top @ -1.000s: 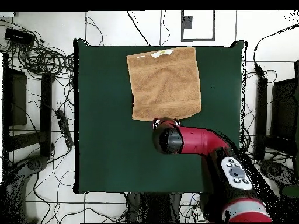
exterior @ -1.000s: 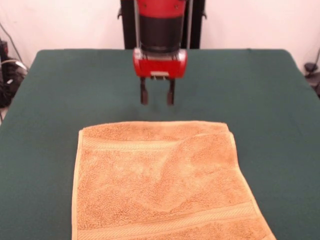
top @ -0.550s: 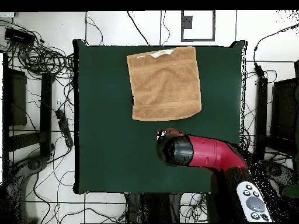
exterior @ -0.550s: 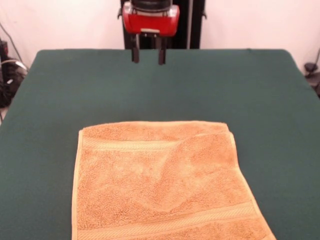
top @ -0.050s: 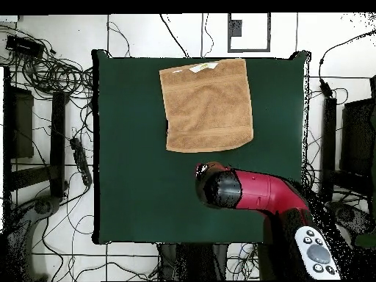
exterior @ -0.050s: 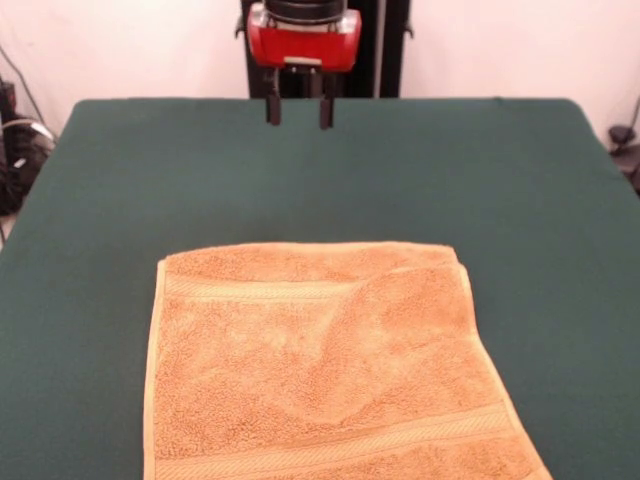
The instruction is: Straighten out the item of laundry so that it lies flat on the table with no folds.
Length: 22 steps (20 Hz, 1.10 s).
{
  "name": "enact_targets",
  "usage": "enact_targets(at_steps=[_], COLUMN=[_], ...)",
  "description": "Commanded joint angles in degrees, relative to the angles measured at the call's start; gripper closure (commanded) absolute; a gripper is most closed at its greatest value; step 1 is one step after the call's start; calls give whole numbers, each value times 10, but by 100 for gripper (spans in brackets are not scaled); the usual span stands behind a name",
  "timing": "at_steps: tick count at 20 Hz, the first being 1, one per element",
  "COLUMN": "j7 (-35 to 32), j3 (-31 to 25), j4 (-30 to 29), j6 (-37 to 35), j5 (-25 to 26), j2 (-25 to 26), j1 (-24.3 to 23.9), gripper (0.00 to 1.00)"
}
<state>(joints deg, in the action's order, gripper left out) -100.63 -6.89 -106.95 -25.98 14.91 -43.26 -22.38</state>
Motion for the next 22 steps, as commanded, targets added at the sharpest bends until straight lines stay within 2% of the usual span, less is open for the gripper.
enact_targets(at_steps=[1, 8, 22], j7=[-39, -42, -38], j3=[-54, -54, -53], j4=[52, 89, 141], j6=[45, 92, 109], j5=[8, 9, 4], j2=[92, 151, 195], j1=[33, 34, 41], gripper=[0, 0, 0])
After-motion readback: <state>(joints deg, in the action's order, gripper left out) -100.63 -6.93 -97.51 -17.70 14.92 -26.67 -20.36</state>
